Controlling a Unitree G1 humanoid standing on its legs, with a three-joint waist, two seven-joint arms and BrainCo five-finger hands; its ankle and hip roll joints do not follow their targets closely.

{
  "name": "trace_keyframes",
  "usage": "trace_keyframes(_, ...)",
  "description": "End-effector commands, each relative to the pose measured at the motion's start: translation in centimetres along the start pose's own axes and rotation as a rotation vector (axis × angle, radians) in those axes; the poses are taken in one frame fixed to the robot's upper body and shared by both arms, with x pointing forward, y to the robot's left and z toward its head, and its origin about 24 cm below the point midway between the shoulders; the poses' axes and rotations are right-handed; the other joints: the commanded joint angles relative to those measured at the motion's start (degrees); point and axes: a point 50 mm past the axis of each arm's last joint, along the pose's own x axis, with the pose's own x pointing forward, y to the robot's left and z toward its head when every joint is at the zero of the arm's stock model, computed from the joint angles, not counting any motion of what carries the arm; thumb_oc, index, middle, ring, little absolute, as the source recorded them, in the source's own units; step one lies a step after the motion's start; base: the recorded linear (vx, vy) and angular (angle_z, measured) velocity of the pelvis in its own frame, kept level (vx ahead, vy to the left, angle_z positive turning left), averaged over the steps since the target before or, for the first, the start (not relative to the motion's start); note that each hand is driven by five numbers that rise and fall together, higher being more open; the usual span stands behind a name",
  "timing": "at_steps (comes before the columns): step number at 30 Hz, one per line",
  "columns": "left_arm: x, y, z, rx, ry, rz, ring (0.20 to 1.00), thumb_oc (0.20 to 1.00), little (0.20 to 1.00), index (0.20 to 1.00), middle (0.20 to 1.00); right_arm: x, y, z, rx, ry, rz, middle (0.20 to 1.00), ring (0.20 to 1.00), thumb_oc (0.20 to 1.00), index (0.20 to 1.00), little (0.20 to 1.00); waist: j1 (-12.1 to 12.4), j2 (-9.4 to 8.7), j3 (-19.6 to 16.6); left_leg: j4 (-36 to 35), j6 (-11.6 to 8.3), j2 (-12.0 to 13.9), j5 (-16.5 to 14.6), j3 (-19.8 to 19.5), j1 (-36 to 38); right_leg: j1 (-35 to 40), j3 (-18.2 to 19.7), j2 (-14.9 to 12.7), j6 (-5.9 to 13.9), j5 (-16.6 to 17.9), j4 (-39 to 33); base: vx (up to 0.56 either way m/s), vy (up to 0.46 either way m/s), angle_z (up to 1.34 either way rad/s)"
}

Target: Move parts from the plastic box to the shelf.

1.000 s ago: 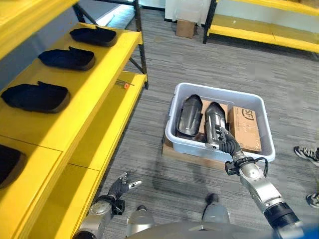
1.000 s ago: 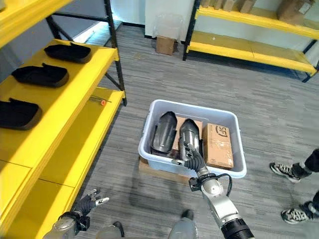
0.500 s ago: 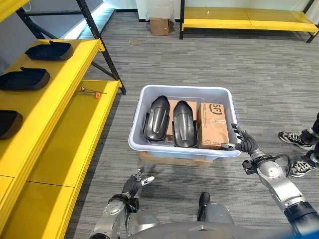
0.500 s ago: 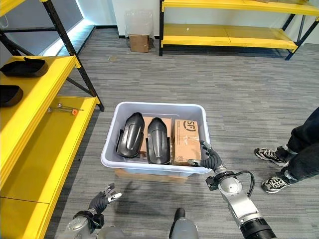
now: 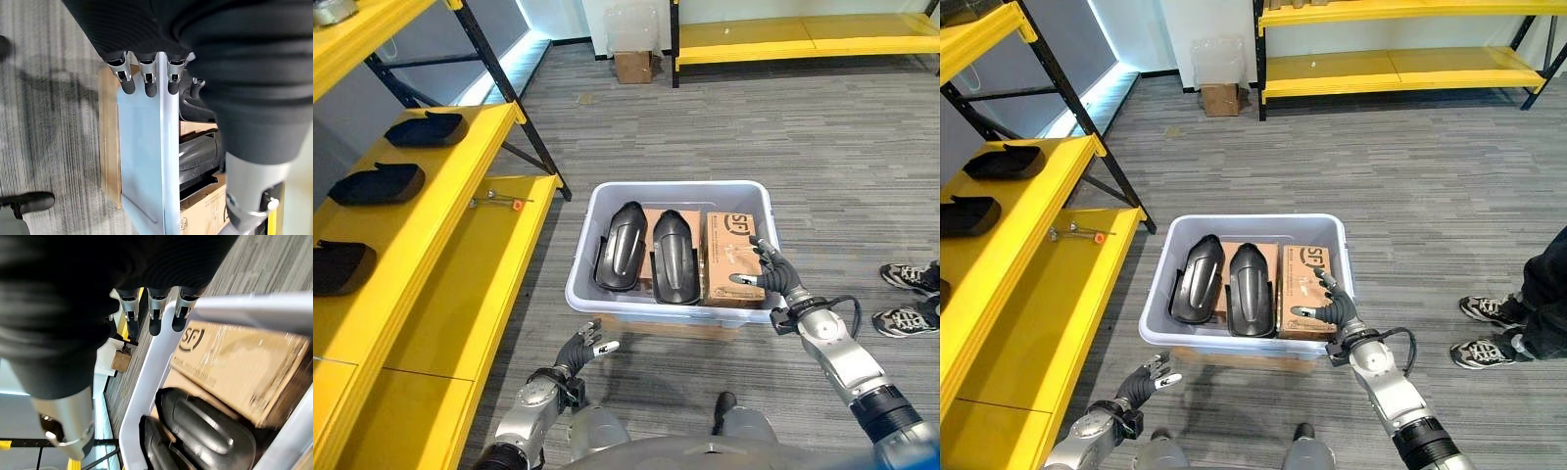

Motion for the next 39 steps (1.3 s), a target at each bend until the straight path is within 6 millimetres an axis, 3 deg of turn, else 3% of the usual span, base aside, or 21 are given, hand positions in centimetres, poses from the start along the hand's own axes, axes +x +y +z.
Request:
trace_keyframes(1,-0.2,1.0,2.1,0.064,-0.077,-0.01,1.0,1.0,1.0,1.0,1.0,0.5,0.1,3.2,0.041,-0.162,-0.004,1.0,1.0,1.0,1.0,1.0,-0.3,-2.95,1.3,6.9,2.45,-1.9,-6.0,0.7,0.2,3.1,-4.7,-6.9,3.33,-1.1,2.5,0.05,0.227,-0.38)
trace_keyframes(5,-0.4,1.4,2.0,0.094,-0.06,-0.022,1.0,1.0,1.0,1.0,1.0,0.2,0.9,2.4,0.038,-0.146,-0.005,1.0,1.0,1.0,1.0,1.0,-0.2,-3.31,0.7,6.0,4.29,-5.5,-8.6,-0.9,2.2,3.5,-3.1,-7.2,4.61,0.1,1.8,0.14,0.212,-0.06)
trace_keyframes(10,-0.9,1.9,1.9,0.105,-0.061,-0.02,1.0,1.0,1.0,1.0,1.0,0.6,1.3,2.5,0.05,-0.145,-0.02,1.0,1.0,1.0,1.0,1.0,1.6,-4.28,1.0,5.4,5.28,-6.8,-9.3,-2.1,2.1,3.0,-2.4,-7.3,5.59,0.8,1.1,0.11,0.079,-0.03)
trace_keyframes(14,-0.9,1.7,3.7,0.125,-0.131,-0.053,1.0,1.0,1.0,1.0,1.0,1.9,-0.2,4.3,0.049,-0.2,-0.087,1.0,1.0,1.0,1.0,1.0,3.9,-4.22,3.9,5.8,5.04,-6.4,-8.6,-3.3,-1.7,0.4,-3.2,-7.6,5.89,1.0,1.5,-0.04,0.036,0.12)
trace_keyframes(15,-0.8,1.7,5.3,0.129,-0.176,-0.063,1.0,1.0,1.0,1.0,1.0,2.8,-1.3,5.6,0.048,-0.222,-0.124,1.0,1.0,1.0,1.0,1.0,4.9,-3.89,5.9,6.1,4.73,-6.2,-8.2,-3.8,-3.7,-1.1,-3.8,-8.0,6.04,0.8,2.2,-0.15,0.027,0.17)
trace_keyframes(22,-0.3,1.2,9.0,0.133,-0.271,-0.092,1.0,1.0,1.0,1.0,1.0,5.6,-4.5,8.8,0.047,-0.211,-0.262,1.0,1.0,1.0,1.0,1.0,7.5,-1.91,11.7,7.6,3.85,-5.6,-7.1,-5.7,-9.6,-6.3,-4.9,-8.7,5.45,-0.2,6.2,-0.07,0.015,0.15)
trace_keyframes(28,0.1,0.6,10.3,0.141,-0.298,-0.107,1.0,1.0,1.0,1.0,1.0,6.8,-5.5,10.3,0.026,-0.198,-0.314,1.0,1.0,1.0,1.0,1.0,8.5,-0.56,15.0,10.0,3.82,-5.6,-7.2,-6.8,-13.2,-11.0,-4.9,-9.8,4.79,-1.3,11.5,-0.03,0.015,0.08)
trace_keyframes(34,0.6,0.1,10.8,0.151,-0.288,-0.128,1.0,1.0,1.0,1.0,1.0,7.7,-6.7,11.0,0.009,-0.151,-0.333,1.0,1.0,1.0,1.0,1.0,8.7,0.24,17.4,11.7,3.89,-6.1,-7.5,-6.9,-15.7,-15.3,-4.2,-11.2,4.87,-2.3,16.0,-0.02,0.021,0.07)
trace_keyframes(39,0.9,-0.2,10.8,0.158,-0.277,-0.136,1.0,1.0,1.0,1.0,1.0,8.6,-6.2,9.7,0.069,-0.041,-0.275,1.0,1.0,1.0,1.0,1.0,9.5,0.7,17.5,12.2,4.05,-6.4,-7.4,-7.1,-18.2,-18.6,-4.1,-11.7,4.74,-2.6,18.3,0.0,0.0,0.0)
